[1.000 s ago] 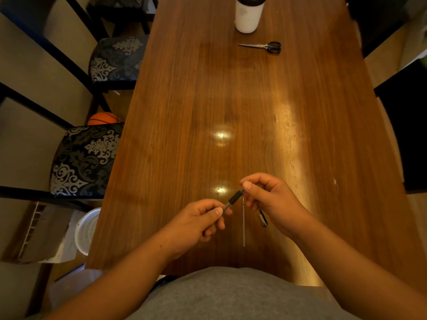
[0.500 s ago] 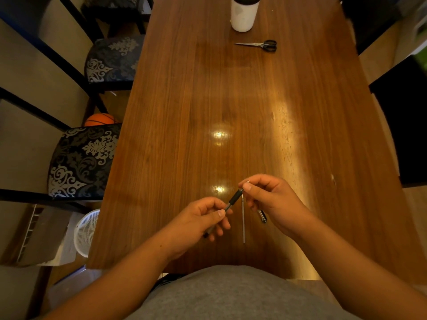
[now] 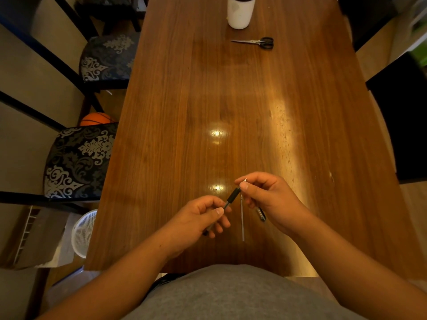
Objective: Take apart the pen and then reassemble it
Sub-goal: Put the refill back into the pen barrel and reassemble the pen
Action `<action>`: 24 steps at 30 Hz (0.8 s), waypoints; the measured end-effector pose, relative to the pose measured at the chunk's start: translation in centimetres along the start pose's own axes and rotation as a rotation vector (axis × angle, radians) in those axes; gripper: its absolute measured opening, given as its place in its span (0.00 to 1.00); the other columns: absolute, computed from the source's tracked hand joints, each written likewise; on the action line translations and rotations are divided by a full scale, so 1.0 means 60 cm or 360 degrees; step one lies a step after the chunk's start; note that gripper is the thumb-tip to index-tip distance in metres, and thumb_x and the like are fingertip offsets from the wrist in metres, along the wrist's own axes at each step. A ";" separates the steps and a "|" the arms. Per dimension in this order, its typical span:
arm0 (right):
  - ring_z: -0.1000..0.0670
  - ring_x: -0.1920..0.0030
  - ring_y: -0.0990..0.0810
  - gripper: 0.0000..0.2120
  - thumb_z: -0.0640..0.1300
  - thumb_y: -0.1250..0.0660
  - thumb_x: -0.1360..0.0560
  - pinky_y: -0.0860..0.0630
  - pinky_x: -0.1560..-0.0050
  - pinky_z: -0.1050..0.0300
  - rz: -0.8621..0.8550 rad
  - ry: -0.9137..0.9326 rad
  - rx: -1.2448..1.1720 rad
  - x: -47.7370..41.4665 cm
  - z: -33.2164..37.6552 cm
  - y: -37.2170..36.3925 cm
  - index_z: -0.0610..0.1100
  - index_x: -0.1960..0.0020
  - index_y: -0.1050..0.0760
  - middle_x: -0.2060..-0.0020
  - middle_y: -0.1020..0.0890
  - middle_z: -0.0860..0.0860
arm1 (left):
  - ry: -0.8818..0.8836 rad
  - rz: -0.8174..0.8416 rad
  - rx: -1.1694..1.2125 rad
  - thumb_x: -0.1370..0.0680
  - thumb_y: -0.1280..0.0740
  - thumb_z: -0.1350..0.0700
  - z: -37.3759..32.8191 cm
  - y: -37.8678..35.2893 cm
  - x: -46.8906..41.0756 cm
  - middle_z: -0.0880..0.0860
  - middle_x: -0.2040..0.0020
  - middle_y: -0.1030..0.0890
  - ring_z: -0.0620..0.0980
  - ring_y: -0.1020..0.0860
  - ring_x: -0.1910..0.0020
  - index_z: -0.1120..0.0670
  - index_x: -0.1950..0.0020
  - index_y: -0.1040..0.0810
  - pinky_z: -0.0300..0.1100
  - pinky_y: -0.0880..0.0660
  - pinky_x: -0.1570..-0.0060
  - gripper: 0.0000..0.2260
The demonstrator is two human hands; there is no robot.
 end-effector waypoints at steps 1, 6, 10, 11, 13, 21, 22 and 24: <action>0.54 0.69 0.25 0.10 0.41 0.32 0.27 0.28 0.67 0.62 -0.0025 0.0001 0.0010 0.000 0.000 0.002 0.35 0.51 0.20 0.70 0.21 0.52 | -0.0006 -0.0001 -0.0002 0.18 0.39 0.56 -0.001 0.000 0.000 0.50 0.58 0.16 0.44 0.21 0.62 0.48 0.48 0.20 0.36 0.24 0.62 0.09; 0.54 0.69 0.24 0.12 0.45 0.31 0.29 0.27 0.67 0.63 -0.0039 -0.0005 0.0041 -0.001 0.004 0.002 0.37 0.52 0.20 0.70 0.21 0.51 | 0.0013 0.0014 0.0006 0.18 0.41 0.56 0.000 -0.003 0.000 0.50 0.58 0.16 0.45 0.20 0.61 0.47 0.49 0.19 0.37 0.24 0.62 0.11; 0.54 0.68 0.24 0.08 0.41 0.32 0.26 0.27 0.66 0.63 -0.0035 -0.0027 0.0041 -0.001 0.002 0.003 0.38 0.50 0.19 0.69 0.20 0.51 | 0.0011 0.0002 0.0008 0.18 0.41 0.56 0.000 -0.001 -0.002 0.50 0.58 0.16 0.45 0.21 0.61 0.48 0.49 0.19 0.36 0.25 0.63 0.11; 0.54 0.68 0.24 0.07 0.40 0.32 0.26 0.27 0.67 0.63 -0.0046 -0.0028 0.0050 -0.002 0.002 0.004 0.38 0.52 0.19 0.69 0.20 0.50 | 0.0006 0.0002 0.0006 0.18 0.40 0.56 0.000 0.000 -0.002 0.50 0.58 0.16 0.44 0.21 0.61 0.48 0.48 0.19 0.36 0.24 0.63 0.10; 0.55 0.70 0.25 0.05 0.41 0.31 0.27 0.28 0.68 0.63 -0.0078 -0.0026 0.0070 -0.003 0.003 0.006 0.38 0.57 0.20 0.71 0.22 0.50 | 0.0004 0.0007 0.0010 0.18 0.40 0.56 0.001 0.001 -0.001 0.50 0.57 0.16 0.44 0.20 0.61 0.48 0.48 0.19 0.35 0.24 0.63 0.10; 0.55 0.68 0.23 0.07 0.42 0.31 0.26 0.26 0.67 0.64 -0.0060 -0.0033 0.0099 -0.001 0.000 0.009 0.39 0.53 0.18 0.69 0.20 0.50 | 0.0021 -0.0008 0.0022 0.18 0.41 0.57 0.002 0.000 -0.003 0.50 0.59 0.16 0.44 0.21 0.62 0.50 0.48 0.19 0.36 0.24 0.63 0.10; 0.55 0.69 0.23 0.06 0.41 0.31 0.26 0.26 0.67 0.64 -0.0065 -0.0035 0.0104 -0.001 0.000 0.009 0.39 0.55 0.19 0.69 0.20 0.50 | 0.0009 -0.0010 0.0018 0.18 0.40 0.57 0.001 0.001 -0.003 0.50 0.59 0.16 0.44 0.21 0.62 0.51 0.47 0.19 0.35 0.24 0.63 0.09; 0.55 0.70 0.24 0.07 0.43 0.31 0.27 0.27 0.68 0.64 -0.0090 -0.0032 0.0112 -0.002 0.000 0.010 0.40 0.60 0.21 0.71 0.20 0.50 | -0.0003 -0.0023 0.0017 0.19 0.39 0.58 0.000 0.003 -0.002 0.50 0.59 0.16 0.44 0.21 0.61 0.52 0.46 0.20 0.35 0.24 0.63 0.08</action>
Point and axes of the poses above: each hand's wrist, its own x-axis away from the middle knuckle, its own y-axis out of the back of the hand, z = x × y, the point moved 10 cm from there along -x, towards the middle knuckle
